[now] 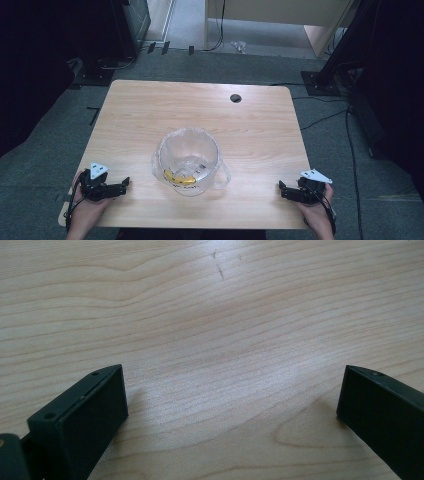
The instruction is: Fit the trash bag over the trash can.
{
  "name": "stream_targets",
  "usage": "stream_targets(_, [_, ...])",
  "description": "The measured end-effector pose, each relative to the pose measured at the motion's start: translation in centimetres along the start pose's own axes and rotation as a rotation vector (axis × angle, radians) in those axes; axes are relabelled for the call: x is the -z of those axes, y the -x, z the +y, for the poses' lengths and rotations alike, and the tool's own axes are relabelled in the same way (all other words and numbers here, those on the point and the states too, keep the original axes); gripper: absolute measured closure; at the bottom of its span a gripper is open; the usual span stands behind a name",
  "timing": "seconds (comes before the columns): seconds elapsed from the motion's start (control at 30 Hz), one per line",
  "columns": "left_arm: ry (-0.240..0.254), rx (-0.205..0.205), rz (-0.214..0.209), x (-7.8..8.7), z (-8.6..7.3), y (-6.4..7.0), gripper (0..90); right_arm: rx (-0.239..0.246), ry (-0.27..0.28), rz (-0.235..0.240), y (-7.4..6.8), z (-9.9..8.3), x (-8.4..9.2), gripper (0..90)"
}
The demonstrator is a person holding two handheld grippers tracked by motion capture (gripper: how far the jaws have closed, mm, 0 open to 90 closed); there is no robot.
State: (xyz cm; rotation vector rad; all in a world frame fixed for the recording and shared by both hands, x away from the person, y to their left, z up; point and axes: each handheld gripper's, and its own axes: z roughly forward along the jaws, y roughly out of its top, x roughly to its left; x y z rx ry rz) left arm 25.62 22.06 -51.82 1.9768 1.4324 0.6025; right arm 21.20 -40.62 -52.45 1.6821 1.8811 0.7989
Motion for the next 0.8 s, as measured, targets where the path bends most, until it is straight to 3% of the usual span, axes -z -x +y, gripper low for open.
stream_targets(0.23, [0.0, 0.001, 0.001, 0.0, 0.0, 0.02, 0.0, 0.014, 0.02, 0.014, 0.03, -0.79, 0.67, 4.1])
stream_targets(0.8, [0.002, 0.0, -0.001, -0.08, 0.07, 0.06, 0.0, 0.015, 0.022, 0.014, 0.03, -0.82, 0.7, 4.2])
